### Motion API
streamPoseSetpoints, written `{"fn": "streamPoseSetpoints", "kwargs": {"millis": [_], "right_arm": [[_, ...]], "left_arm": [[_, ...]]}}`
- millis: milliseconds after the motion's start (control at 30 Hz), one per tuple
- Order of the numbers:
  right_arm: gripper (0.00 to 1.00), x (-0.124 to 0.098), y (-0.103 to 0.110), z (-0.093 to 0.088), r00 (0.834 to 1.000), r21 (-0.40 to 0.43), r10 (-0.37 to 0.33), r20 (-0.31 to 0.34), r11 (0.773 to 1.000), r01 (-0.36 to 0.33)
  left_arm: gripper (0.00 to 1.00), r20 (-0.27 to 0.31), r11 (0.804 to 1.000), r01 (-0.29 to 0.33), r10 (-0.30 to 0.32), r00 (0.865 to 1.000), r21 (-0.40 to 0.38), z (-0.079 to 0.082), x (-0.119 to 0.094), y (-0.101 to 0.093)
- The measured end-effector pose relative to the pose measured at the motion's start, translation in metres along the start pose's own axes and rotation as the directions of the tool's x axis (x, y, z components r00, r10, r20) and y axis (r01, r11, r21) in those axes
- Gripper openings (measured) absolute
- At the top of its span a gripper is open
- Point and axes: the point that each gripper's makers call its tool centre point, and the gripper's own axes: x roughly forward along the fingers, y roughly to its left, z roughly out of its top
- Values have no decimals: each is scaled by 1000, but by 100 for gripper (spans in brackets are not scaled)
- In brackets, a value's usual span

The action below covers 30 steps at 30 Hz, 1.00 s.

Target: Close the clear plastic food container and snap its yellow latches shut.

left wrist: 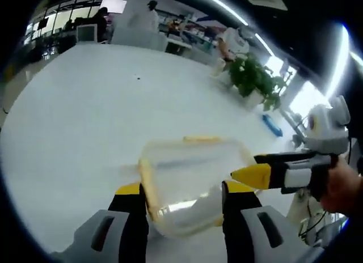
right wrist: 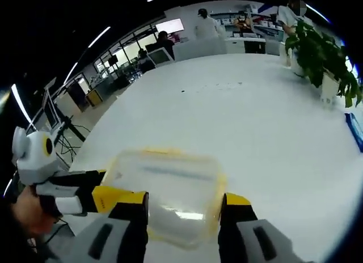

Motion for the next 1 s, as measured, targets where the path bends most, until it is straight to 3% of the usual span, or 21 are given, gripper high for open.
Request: {"fn": "streamPoseSetpoints", "kwargs": {"millis": [467,1000], "right_arm": [[48,19,18,8,1000,-17,20,-4,1000,-20],[48,58,33,44,999,-25,35,14,999,-34]], "left_arm": [[50,-18,1000,-24,24,1000,9,9,-1,28],[50,-3,999,-39,39,999,-3,44,12,68]]}}
